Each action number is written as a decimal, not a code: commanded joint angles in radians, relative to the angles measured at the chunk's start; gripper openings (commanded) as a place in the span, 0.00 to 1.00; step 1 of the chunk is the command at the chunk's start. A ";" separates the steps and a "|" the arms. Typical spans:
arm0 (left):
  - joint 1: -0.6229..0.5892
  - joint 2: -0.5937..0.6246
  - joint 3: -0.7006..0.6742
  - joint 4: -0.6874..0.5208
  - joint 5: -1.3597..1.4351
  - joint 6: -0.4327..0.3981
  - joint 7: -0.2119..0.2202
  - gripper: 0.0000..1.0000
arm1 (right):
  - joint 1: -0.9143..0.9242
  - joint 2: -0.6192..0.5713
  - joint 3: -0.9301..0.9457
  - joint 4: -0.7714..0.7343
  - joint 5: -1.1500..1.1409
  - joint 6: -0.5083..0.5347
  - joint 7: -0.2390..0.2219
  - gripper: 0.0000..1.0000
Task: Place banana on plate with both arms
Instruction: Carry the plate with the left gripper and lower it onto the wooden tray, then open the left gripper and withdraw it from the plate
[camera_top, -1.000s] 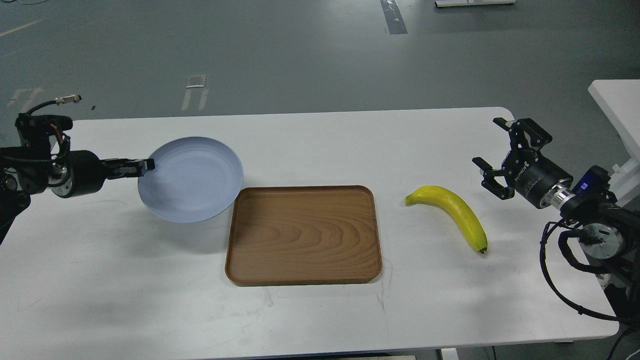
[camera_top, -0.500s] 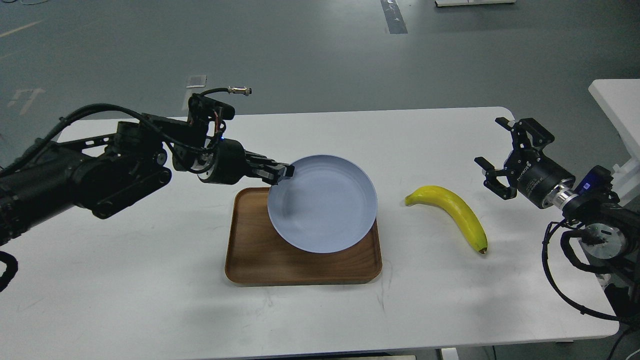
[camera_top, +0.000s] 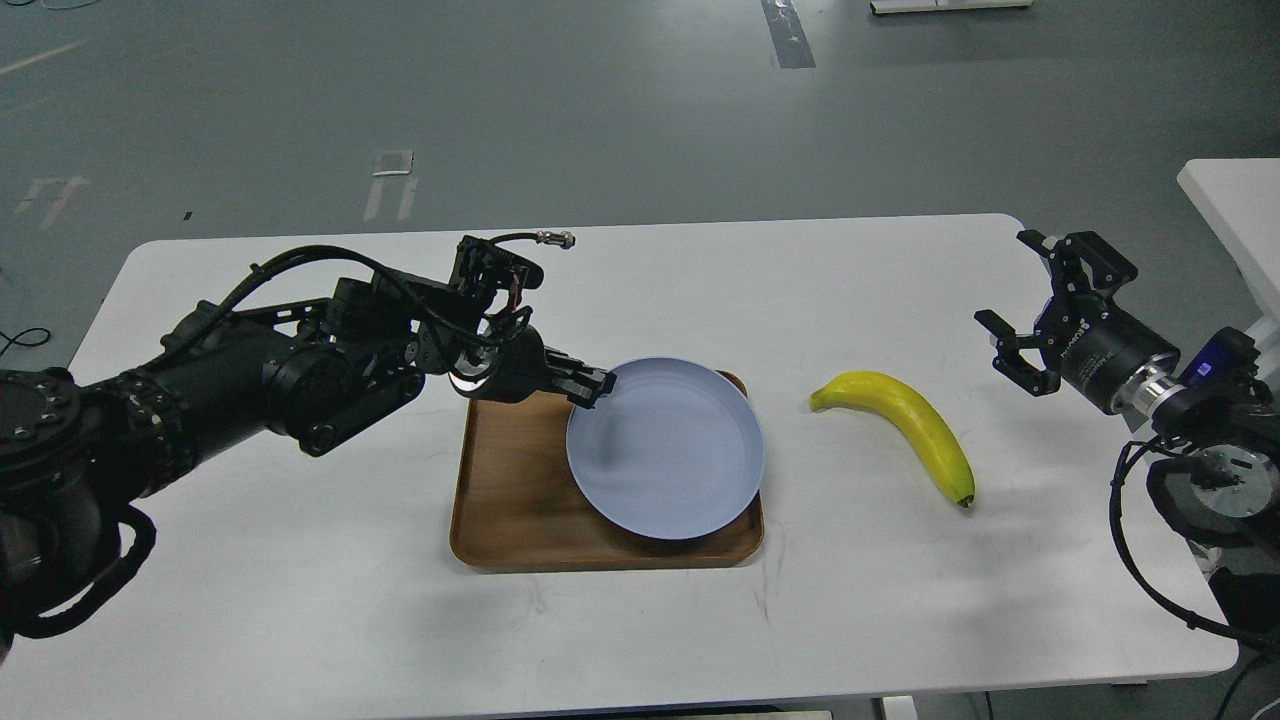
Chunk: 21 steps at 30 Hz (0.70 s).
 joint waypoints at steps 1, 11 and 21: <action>0.006 -0.030 0.008 0.053 0.000 0.001 0.001 0.00 | 0.000 0.002 0.000 0.002 0.000 0.000 0.000 1.00; 0.036 -0.044 0.008 0.101 -0.006 0.004 0.003 0.03 | 0.000 0.000 0.000 0.002 0.000 0.000 0.000 1.00; 0.010 -0.035 -0.003 0.090 -0.044 0.001 -0.010 0.98 | 0.002 -0.001 0.001 0.002 0.000 0.000 0.000 1.00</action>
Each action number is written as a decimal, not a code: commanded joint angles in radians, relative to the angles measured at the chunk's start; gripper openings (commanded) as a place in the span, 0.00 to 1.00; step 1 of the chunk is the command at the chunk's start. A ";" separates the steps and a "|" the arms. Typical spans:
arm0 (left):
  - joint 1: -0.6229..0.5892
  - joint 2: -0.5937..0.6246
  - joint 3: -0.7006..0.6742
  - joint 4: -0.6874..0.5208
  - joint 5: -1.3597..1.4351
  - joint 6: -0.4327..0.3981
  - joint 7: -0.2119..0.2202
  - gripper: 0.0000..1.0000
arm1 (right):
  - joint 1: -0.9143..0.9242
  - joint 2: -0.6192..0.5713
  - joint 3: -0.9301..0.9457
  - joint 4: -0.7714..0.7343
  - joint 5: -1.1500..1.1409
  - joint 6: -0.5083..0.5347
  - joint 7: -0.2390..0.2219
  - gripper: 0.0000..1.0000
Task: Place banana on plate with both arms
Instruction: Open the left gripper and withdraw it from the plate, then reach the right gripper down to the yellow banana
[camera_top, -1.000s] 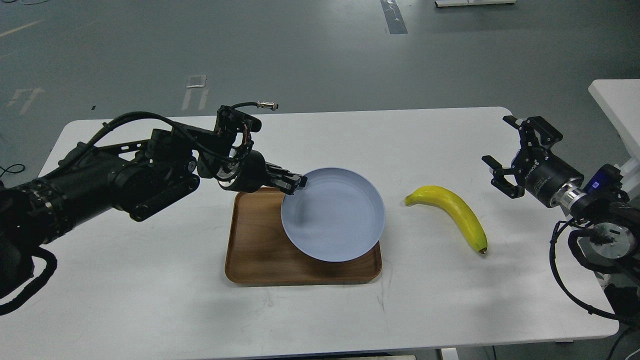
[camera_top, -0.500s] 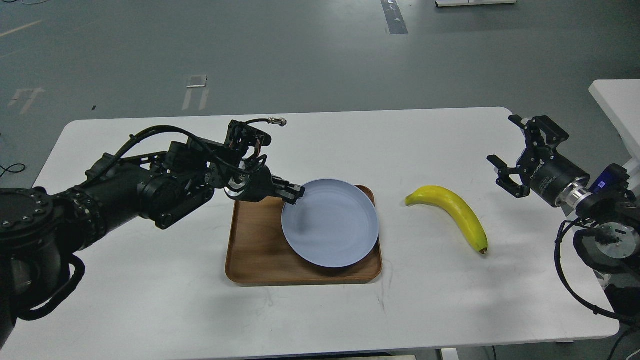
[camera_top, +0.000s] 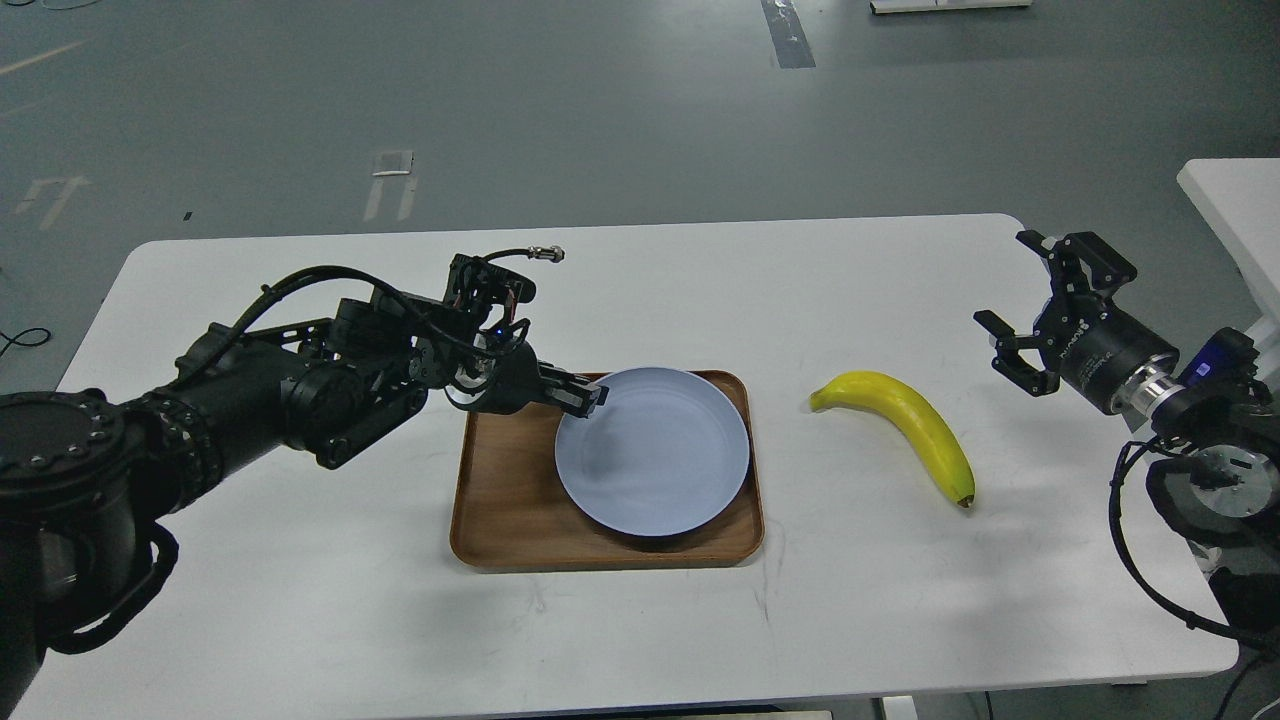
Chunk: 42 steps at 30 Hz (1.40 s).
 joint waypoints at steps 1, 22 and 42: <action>-0.026 0.014 -0.012 -0.008 -0.044 -0.002 -0.011 0.98 | 0.001 -0.001 0.001 0.000 0.000 0.000 0.000 1.00; 0.222 0.313 -0.315 -0.031 -1.348 -0.092 -0.016 0.98 | 0.001 -0.023 -0.002 0.006 -0.029 0.000 0.000 1.00; 0.329 0.316 -0.501 -0.018 -1.366 -0.092 -0.016 0.98 | 0.360 -0.187 -0.156 0.196 -1.195 0.000 0.000 1.00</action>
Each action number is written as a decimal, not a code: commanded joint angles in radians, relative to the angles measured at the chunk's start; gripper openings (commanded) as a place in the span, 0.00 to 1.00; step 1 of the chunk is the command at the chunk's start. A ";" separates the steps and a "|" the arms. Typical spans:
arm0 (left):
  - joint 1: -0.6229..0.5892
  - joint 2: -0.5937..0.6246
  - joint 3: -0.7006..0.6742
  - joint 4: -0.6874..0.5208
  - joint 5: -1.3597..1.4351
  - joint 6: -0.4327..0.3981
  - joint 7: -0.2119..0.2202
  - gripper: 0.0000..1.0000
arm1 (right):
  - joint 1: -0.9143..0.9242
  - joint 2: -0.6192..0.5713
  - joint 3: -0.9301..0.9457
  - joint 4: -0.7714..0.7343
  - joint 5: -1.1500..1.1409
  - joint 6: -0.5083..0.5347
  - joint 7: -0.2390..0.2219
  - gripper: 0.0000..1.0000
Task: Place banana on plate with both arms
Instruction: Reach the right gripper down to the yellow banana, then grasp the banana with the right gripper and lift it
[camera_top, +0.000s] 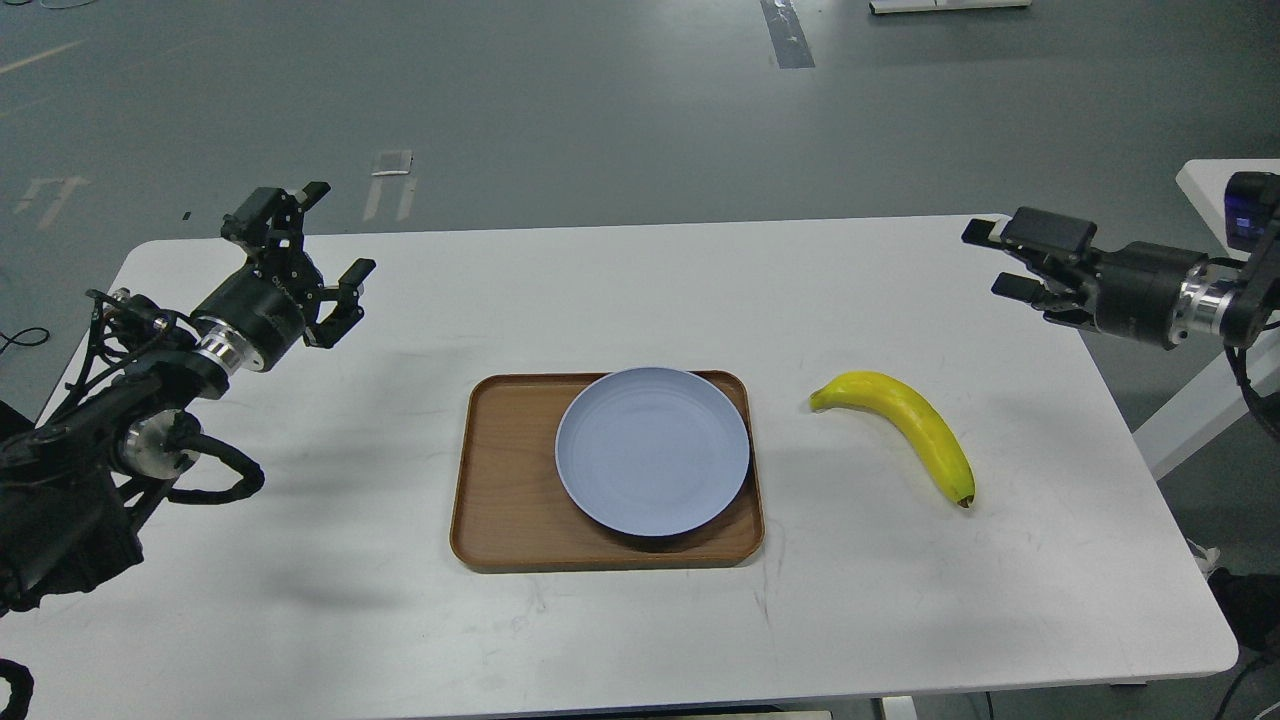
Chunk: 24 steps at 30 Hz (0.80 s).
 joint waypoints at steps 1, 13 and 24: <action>-0.005 -0.001 0.000 0.000 -0.002 0.000 0.000 0.98 | 0.094 0.012 -0.126 0.011 -0.238 0.000 0.000 1.00; -0.002 0.000 0.000 0.000 -0.003 0.000 0.000 0.98 | 0.238 0.248 -0.482 -0.119 -0.493 0.000 0.000 1.00; -0.003 0.009 -0.001 0.000 -0.003 0.000 0.000 0.98 | 0.227 0.368 -0.594 -0.183 -0.492 -0.035 0.000 0.91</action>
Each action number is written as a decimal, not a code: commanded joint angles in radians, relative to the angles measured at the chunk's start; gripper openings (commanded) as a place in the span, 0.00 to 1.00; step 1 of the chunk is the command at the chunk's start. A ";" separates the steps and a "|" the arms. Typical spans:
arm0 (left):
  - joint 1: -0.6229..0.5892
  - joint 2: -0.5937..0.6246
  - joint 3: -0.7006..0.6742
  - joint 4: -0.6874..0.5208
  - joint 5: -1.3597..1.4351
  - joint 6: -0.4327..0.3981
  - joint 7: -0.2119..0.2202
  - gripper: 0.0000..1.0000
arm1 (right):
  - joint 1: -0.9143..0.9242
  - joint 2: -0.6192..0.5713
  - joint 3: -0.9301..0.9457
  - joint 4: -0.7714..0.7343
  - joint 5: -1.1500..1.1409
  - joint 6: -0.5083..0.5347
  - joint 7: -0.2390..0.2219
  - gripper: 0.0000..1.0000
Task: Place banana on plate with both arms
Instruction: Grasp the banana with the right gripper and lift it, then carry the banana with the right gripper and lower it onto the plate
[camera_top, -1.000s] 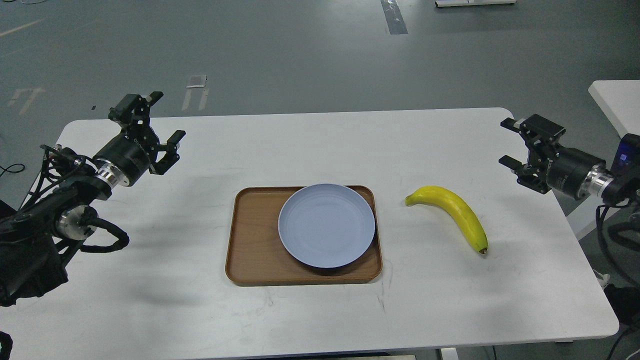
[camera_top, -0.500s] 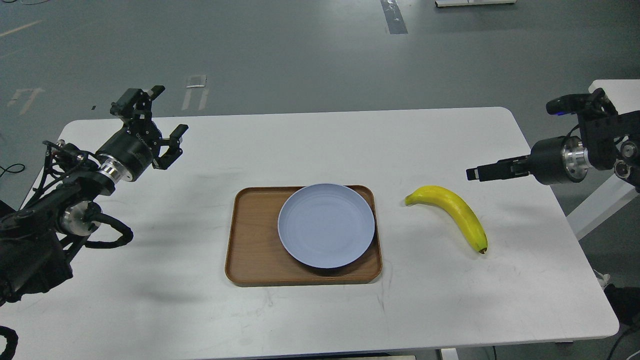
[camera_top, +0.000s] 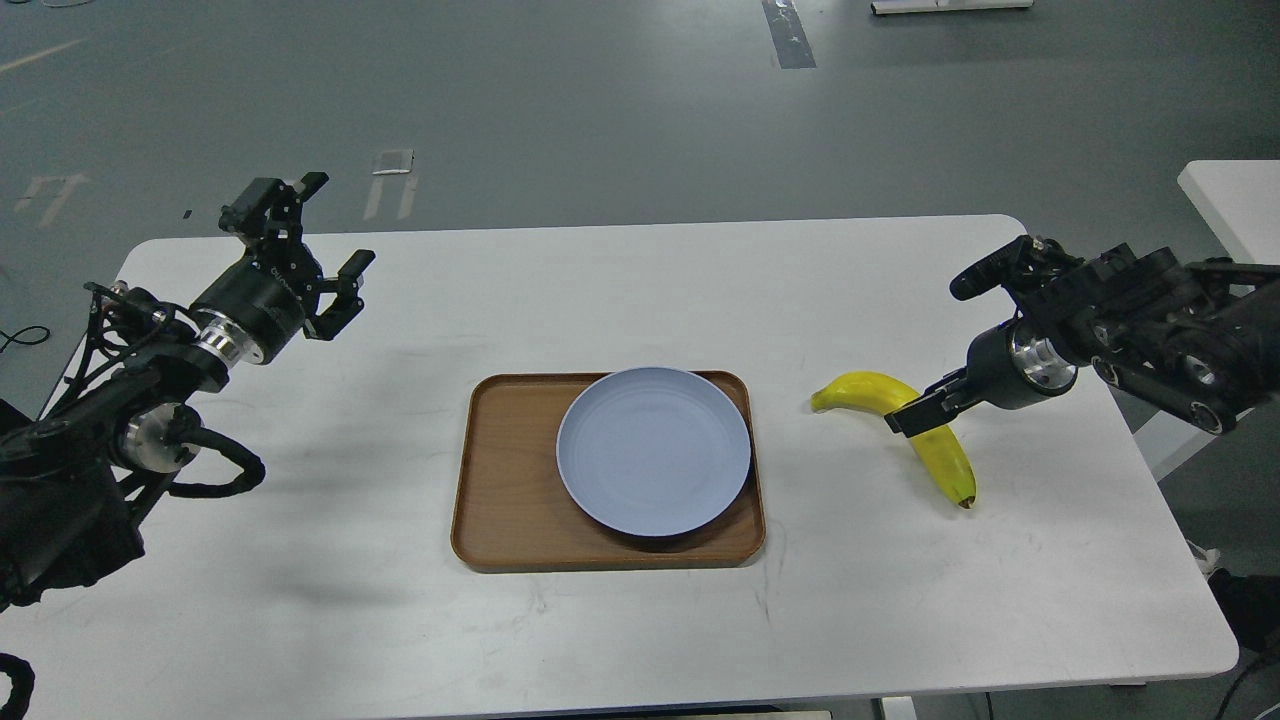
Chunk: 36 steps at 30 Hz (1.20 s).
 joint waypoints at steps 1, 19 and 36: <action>-0.001 0.005 -0.001 0.000 0.000 0.000 0.000 0.98 | -0.004 0.013 -0.047 -0.001 0.001 -0.007 0.000 0.91; -0.002 0.005 -0.001 -0.002 0.000 0.000 0.000 0.98 | 0.036 -0.034 -0.081 0.019 0.008 -0.050 0.000 0.00; -0.022 -0.001 -0.001 -0.002 0.000 0.000 0.000 0.98 | 0.322 0.020 -0.087 0.232 0.094 -0.040 0.000 0.00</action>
